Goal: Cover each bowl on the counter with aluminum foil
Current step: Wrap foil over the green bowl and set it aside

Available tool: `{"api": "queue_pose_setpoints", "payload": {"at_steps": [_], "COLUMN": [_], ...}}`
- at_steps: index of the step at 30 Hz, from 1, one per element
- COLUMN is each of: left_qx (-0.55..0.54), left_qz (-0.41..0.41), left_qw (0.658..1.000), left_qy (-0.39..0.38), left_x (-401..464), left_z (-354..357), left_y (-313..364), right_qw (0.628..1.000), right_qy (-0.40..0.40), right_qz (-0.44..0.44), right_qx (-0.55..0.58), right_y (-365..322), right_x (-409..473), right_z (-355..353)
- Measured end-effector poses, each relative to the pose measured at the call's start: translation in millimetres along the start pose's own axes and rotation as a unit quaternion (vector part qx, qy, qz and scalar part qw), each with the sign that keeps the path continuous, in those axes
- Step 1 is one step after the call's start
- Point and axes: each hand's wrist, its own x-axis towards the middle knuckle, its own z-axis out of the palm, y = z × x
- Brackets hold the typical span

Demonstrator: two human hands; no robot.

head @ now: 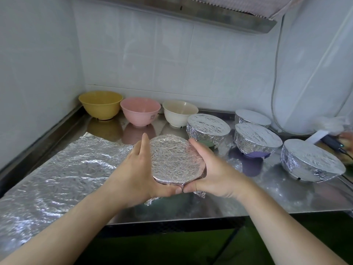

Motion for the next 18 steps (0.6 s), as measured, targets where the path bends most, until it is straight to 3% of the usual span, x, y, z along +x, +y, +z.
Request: {"api": "queue_pose_setpoints", "payload": {"at_steps": [10,18], "left_qx": [-0.003,0.017], "left_qz": [-0.014,-0.016], "left_qw": [1.0,0.999], "left_qy": [-0.021,0.043], "left_x": [-3.5,-10.4], "left_z": [-7.4,7.0], "left_y": [10.6,20.5], "right_qw": [0.999,0.998], "right_qy": [0.034,0.05], "right_qz": [-0.011,-0.012], "right_qx": [-0.011,-0.04], "right_y": [0.8,-5.0], "right_x": [-0.5,-2.0], "right_z": [9.5,15.3]}}
